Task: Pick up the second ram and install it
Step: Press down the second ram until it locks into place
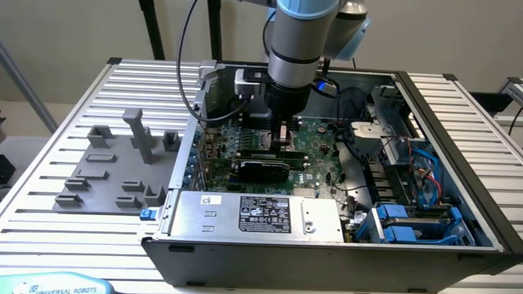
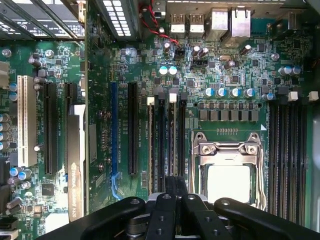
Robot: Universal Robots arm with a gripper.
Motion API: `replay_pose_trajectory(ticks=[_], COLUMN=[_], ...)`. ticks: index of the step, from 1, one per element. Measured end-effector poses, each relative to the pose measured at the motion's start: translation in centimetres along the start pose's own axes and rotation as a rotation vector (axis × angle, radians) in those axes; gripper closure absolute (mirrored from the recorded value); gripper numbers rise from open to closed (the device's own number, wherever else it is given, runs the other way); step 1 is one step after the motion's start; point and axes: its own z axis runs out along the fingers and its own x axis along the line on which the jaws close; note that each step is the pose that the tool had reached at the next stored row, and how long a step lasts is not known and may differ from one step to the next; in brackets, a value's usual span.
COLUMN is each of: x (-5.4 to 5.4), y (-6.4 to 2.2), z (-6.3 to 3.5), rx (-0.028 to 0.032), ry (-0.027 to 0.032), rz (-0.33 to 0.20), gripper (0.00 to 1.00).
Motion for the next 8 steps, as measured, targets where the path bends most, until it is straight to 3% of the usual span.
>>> replay_pose_trajectory(ticks=[4,8], x=[0.01,0.03], y=[0.02,0.08], z=[0.34,0.7], rx=[0.0097,0.0143], ry=[-0.0002,0.0006], rz=[0.0,-0.001], gripper=[0.89,0.89])
